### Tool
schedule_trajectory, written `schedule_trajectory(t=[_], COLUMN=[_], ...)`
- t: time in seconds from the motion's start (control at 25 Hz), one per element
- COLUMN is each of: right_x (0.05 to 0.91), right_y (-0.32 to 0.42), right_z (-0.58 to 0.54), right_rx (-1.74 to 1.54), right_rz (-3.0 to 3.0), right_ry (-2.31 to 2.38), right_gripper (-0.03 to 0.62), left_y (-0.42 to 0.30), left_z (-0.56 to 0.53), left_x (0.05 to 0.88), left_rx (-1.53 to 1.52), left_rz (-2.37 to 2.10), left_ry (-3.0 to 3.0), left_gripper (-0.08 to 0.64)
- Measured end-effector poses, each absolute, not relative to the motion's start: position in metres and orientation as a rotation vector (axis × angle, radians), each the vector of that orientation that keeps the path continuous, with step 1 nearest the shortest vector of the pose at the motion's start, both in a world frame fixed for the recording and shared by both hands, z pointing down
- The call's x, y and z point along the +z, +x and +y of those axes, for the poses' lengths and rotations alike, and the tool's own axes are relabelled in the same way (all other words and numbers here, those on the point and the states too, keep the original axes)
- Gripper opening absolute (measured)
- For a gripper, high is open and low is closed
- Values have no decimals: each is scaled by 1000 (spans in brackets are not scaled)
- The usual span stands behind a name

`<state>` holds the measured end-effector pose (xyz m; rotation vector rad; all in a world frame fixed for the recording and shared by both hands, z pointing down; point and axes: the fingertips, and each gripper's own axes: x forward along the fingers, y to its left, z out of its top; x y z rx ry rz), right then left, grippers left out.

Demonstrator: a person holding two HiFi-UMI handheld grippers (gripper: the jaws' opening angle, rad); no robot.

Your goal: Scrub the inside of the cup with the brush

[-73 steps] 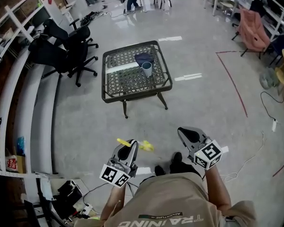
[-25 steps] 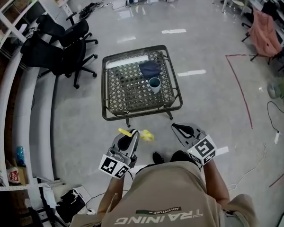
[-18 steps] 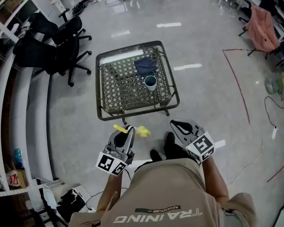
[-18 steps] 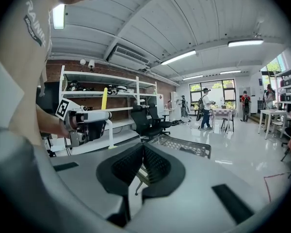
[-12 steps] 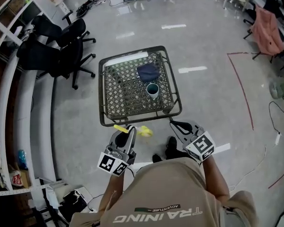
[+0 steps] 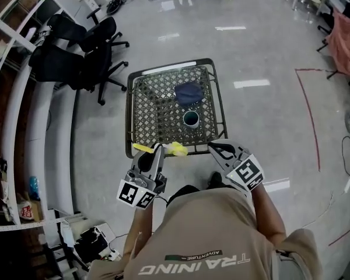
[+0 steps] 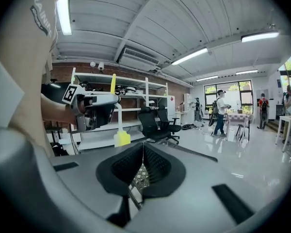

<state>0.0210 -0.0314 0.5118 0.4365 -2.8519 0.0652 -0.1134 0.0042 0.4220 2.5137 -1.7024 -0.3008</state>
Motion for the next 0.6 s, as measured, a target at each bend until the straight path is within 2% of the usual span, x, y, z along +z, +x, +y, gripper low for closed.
schedule_trajectory(t=[0.6], right_x=[523], right_y=[-43], right_z=[-86], right_rx=[66], right_rz=[-2798], right_ry=[452], right_gripper=[18], left_y=[-181], left_z=[-44], left_x=[447], left_rx=[-295], left_rz=[-1666], left_ry=[2474], left_gripper=[43])
